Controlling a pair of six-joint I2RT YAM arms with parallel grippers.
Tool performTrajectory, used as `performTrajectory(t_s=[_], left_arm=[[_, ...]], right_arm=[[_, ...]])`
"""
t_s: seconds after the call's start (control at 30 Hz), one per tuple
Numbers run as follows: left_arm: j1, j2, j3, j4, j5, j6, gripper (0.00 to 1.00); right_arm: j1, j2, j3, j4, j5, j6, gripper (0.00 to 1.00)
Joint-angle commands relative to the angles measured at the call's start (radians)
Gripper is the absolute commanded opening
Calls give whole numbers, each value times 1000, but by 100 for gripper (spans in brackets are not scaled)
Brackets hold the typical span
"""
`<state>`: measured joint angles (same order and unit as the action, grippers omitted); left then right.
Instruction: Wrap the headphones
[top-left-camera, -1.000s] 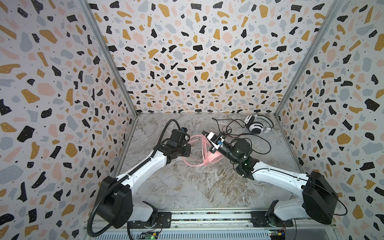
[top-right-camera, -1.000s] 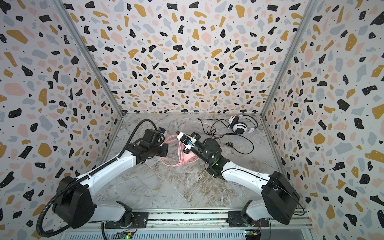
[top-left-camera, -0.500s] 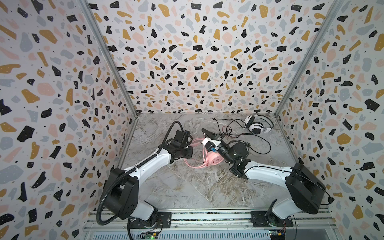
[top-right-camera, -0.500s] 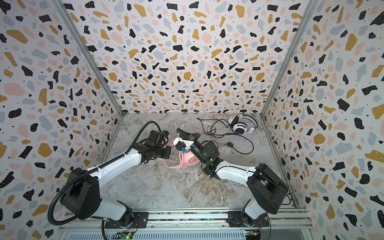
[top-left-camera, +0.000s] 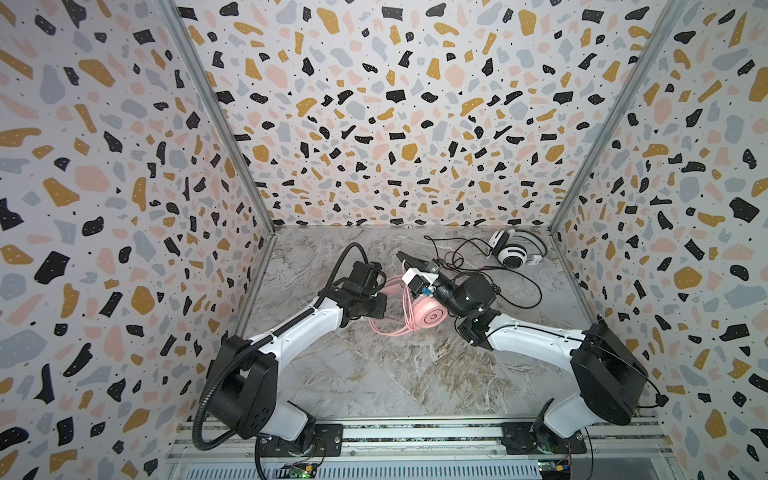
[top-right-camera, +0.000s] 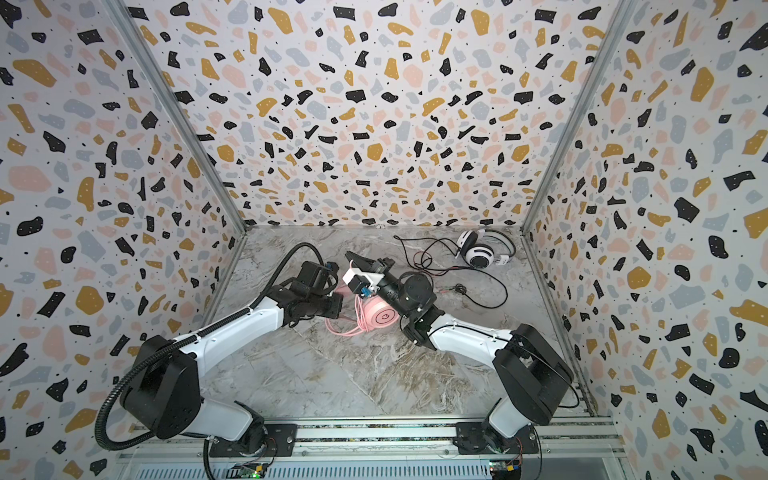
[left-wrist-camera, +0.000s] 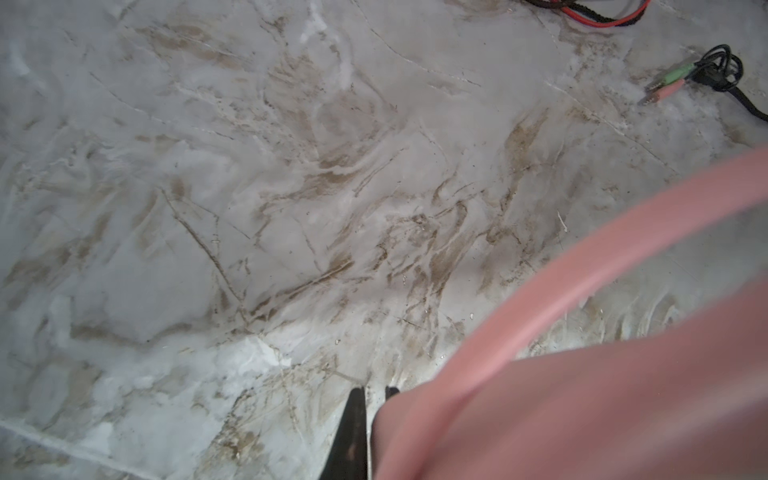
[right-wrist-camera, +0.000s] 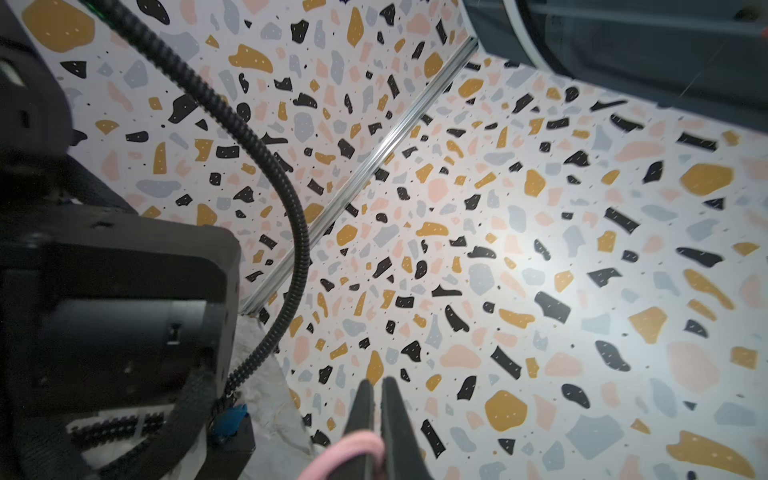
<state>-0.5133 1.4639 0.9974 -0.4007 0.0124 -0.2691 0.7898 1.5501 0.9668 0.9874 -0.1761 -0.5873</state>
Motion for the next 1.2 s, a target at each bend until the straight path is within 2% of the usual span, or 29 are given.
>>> performTrajectory(t_s=[0.0,0.3,0.5,0.6,0.67,0.87,0.93,1.03,1.17], left_arm=[[-31,-26,-20,-74,-41,123,0],[-32,-47,-23,-67,-43,123,0],[-31,1,-11,-110,-173,103,0],[-31,6,-9,-106,-165,109,0],[-32,4,-12,-102,-162,110,0],[-31,25,-11,-107,-167,114,0],[-33,40,-11,-104,-143,120,0],[-45,73,-8,-108,-108,125,0],[-69,108,-2,-121,-115,124,0]], right_arm=[[-103,-89,197,-199,-45,276,0],[-231,-41,380,-665,-157,403,0],[-276,39,449,-778,-118,479,0],[-276,106,524,-877,-147,482,0],[-277,150,582,-968,-122,478,0],[-277,261,740,-1204,86,449,0],[-276,273,746,-1212,144,453,3],[-254,253,652,-1097,187,394,11],[-189,190,430,-787,283,278,16]])
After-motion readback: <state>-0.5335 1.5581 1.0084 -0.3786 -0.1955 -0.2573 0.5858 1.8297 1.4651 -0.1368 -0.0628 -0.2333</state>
